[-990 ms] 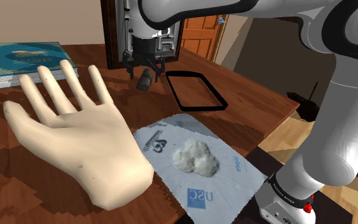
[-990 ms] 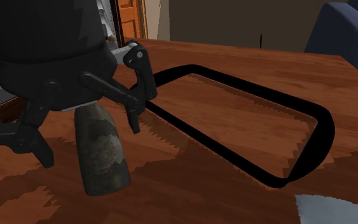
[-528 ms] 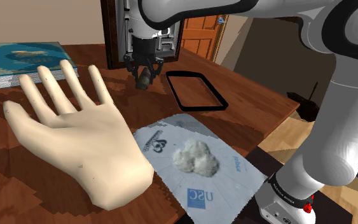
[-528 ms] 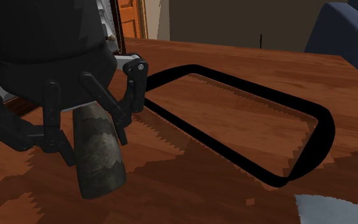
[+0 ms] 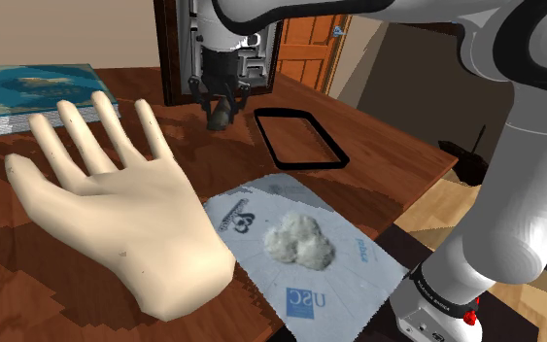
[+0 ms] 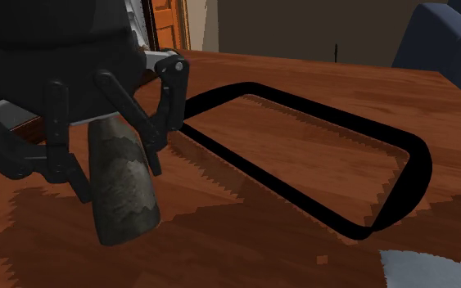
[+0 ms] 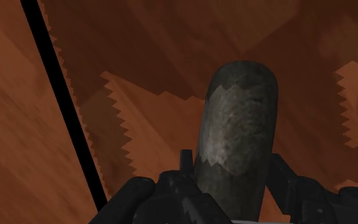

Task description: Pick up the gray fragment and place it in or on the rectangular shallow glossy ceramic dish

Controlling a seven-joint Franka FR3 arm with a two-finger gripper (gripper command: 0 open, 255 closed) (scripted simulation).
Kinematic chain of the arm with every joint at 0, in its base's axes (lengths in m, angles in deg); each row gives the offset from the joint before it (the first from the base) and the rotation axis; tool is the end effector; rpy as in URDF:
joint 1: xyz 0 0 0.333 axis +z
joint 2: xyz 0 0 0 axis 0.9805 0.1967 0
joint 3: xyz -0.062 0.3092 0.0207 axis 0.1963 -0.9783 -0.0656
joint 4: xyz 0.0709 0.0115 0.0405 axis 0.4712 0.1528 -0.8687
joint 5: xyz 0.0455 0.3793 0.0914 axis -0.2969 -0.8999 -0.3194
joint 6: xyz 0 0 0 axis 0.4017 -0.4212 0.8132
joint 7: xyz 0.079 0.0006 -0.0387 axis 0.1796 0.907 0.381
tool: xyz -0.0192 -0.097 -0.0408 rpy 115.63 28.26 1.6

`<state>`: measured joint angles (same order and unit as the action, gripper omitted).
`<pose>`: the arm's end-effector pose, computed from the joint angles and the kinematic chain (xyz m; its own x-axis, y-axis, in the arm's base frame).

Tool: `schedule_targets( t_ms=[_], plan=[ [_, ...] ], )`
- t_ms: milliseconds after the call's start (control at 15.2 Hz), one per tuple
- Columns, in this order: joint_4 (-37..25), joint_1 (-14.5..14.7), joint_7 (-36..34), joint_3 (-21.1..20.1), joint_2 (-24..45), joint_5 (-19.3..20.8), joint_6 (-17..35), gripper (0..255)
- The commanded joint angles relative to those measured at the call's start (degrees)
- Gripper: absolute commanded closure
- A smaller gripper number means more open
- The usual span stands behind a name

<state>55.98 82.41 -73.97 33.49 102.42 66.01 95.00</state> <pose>0.5738 0.2846 0.5029 0.7745 -0.6293 0.0644 -0.6317 -0.7747 0.0273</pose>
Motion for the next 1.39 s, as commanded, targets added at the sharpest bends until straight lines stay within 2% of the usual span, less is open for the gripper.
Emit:
schedule_targets(
  t_ms=[0, 1188, 1320],
  plan=[
    [-1.76, 0.1, 0.22, -0.03, 0.05, -0.04, -1.69, 255],
    [-19.83, 2.57, 0.98, -0.34, 3.13, 1.21, -16.86, 255],
    [-11.72, -0.64, 2.92, -0.24, -2.94, -1.53, -14.12, 255]
  ],
)
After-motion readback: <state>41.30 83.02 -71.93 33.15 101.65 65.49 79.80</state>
